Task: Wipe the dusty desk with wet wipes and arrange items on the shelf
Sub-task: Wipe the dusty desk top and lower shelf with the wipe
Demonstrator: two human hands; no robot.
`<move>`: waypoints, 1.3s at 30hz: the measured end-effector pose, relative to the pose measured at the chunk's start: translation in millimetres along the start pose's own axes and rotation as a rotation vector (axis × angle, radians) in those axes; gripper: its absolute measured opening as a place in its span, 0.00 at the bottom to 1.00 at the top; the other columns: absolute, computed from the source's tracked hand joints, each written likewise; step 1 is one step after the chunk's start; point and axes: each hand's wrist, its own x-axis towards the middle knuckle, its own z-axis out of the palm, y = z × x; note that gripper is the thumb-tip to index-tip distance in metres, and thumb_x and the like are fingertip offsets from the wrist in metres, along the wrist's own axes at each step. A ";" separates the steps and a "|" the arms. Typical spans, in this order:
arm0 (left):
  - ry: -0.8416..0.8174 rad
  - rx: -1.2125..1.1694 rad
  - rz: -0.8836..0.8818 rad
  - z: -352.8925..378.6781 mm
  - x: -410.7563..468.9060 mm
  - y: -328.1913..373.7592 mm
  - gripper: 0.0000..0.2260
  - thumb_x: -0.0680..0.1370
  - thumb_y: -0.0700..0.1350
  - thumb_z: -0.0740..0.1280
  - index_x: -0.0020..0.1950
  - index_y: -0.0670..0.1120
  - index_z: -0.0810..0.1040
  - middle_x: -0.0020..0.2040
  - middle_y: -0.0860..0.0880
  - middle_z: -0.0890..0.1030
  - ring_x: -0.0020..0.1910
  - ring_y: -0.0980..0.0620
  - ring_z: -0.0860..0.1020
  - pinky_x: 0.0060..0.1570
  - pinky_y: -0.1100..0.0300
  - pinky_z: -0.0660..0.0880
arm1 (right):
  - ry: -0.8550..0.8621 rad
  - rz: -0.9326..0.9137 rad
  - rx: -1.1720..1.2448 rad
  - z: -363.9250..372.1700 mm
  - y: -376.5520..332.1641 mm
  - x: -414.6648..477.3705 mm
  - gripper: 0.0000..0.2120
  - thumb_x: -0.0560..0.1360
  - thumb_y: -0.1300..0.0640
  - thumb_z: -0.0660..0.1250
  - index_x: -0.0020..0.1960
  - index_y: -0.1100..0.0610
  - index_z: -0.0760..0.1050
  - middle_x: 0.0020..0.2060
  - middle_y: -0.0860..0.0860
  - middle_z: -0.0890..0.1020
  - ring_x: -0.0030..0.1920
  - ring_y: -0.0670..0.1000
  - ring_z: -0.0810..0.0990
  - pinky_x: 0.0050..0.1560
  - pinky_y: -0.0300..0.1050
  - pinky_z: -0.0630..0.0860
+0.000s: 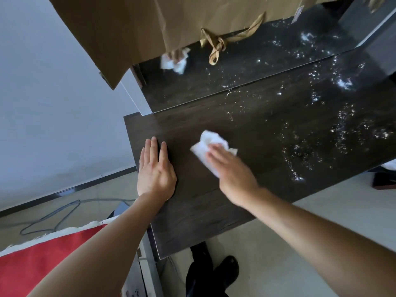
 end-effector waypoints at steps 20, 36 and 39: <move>-0.180 0.184 0.105 -3.7 25.8 -3.5 0.30 0.79 0.58 0.39 0.77 0.44 0.45 0.78 0.41 0.43 0.76 0.43 0.40 0.75 0.48 0.43 | 0.099 0.561 -0.130 -72.6 97.5 98.7 0.28 0.72 0.68 0.59 0.71 0.61 0.62 0.75 0.54 0.59 0.75 0.53 0.55 0.70 0.51 0.60; -0.210 0.168 0.111 -9.7 35.5 -1.0 0.30 0.79 0.59 0.38 0.77 0.44 0.46 0.76 0.42 0.39 0.76 0.43 0.38 0.74 0.48 0.40 | 0.106 0.571 -0.146 -72.2 76.6 146.4 0.21 0.71 0.66 0.62 0.64 0.61 0.70 0.65 0.58 0.71 0.63 0.61 0.70 0.57 0.53 0.71; -0.214 0.160 0.112 -10.8 35.8 -1.1 0.31 0.78 0.59 0.38 0.77 0.44 0.48 0.76 0.42 0.41 0.76 0.43 0.40 0.73 0.48 0.40 | 0.111 0.155 -0.123 -36.8 33.7 136.4 0.26 0.65 0.72 0.62 0.62 0.63 0.72 0.61 0.60 0.73 0.63 0.62 0.71 0.57 0.53 0.72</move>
